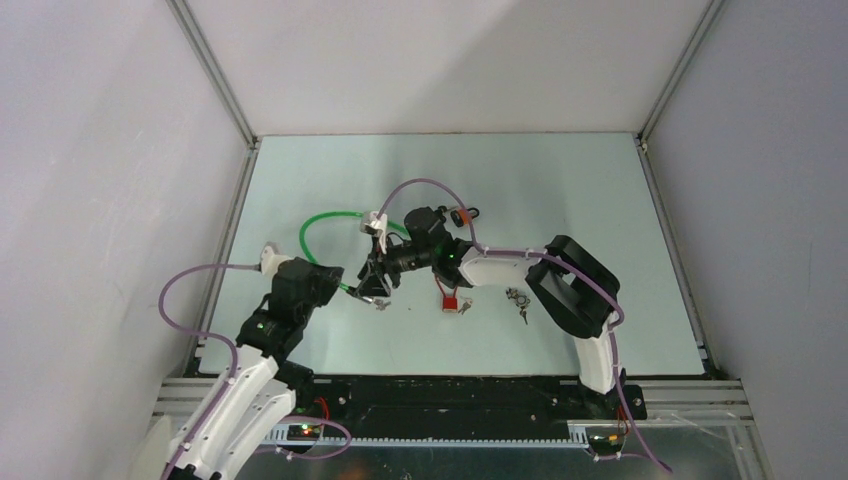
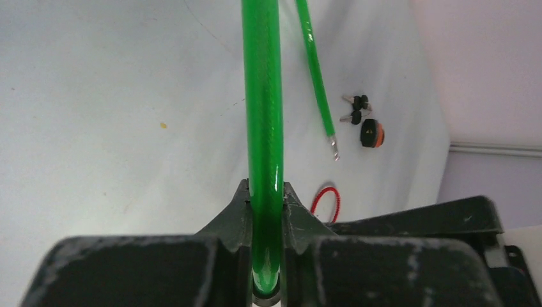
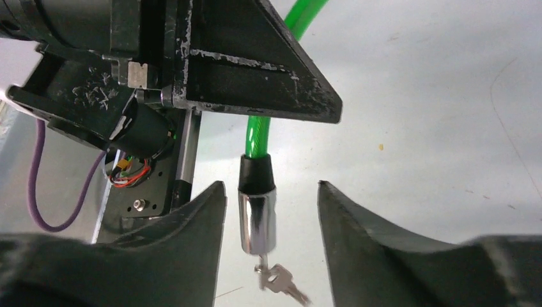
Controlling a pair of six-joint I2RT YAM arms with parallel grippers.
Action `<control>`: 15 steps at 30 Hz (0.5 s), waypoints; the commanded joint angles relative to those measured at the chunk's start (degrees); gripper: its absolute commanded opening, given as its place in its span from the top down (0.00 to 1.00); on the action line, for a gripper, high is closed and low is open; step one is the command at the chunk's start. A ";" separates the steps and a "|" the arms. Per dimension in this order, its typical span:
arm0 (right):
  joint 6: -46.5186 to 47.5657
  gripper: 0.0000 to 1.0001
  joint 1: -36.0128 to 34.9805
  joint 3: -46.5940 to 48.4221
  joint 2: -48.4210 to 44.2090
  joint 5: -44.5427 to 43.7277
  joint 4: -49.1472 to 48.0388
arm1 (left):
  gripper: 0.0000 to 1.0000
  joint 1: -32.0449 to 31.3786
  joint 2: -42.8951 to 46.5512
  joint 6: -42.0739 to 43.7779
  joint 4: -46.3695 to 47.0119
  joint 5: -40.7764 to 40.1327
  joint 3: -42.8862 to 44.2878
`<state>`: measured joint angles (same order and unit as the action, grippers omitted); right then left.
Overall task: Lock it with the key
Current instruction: Pick up the lock from the center of the board.
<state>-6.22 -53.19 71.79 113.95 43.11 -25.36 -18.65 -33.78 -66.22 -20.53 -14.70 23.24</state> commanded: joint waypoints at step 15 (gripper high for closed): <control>-2.54 0.31 6.51 -6.30 -18.91 -24.92 9.37 | 1.00 0.64 1.75 32.46 0.86 9.50 22.15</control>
<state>-8.45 -46.68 65.91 96.27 28.91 -20.82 -18.50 -31.22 -44.36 -23.73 -12.12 37.93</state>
